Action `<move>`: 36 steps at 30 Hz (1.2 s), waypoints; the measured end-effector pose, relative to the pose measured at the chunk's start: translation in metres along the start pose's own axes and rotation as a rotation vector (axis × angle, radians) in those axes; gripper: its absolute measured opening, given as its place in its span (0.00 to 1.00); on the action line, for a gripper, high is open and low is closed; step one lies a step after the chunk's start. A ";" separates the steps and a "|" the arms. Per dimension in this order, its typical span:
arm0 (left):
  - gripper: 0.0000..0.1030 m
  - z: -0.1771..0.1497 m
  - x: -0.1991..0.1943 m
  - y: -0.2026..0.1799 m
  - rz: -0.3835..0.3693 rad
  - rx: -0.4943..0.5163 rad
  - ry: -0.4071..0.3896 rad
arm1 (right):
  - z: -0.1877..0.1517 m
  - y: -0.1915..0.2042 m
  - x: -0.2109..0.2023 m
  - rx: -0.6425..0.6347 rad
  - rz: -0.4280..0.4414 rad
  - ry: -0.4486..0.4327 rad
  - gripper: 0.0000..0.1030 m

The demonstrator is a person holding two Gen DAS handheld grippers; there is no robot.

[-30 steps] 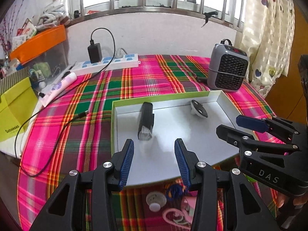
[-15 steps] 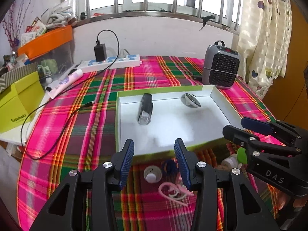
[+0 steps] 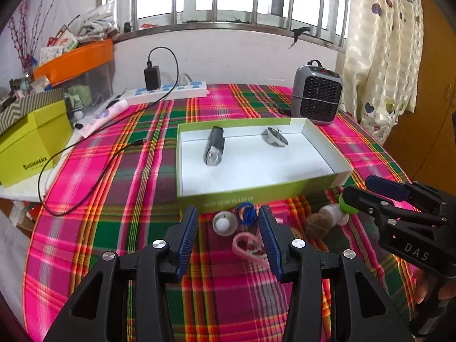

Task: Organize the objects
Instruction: 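Withdraw both tools from the box back toward the remaining objects, then move the left tool toward a pink clip while the right tool approaches a walnut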

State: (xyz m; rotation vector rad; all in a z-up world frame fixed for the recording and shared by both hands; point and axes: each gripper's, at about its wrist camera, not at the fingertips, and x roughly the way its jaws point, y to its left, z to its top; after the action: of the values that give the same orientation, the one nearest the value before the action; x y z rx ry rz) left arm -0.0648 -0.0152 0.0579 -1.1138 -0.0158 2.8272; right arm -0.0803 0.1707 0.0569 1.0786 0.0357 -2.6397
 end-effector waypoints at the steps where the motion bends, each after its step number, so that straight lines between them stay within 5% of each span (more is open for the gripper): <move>1: 0.41 -0.003 0.000 0.001 -0.002 -0.005 0.002 | -0.003 0.000 -0.001 0.000 -0.009 -0.002 0.47; 30: 0.45 -0.038 0.021 -0.001 -0.147 -0.032 0.089 | -0.050 -0.009 -0.006 0.009 0.010 0.049 0.47; 36: 0.45 -0.035 0.029 -0.008 -0.122 -0.015 0.103 | -0.050 -0.009 -0.005 0.015 0.010 0.049 0.47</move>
State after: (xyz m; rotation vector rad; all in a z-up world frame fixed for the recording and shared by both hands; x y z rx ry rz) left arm -0.0614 -0.0057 0.0132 -1.2170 -0.0942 2.6643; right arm -0.0457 0.1871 0.0236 1.1458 0.0212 -2.6084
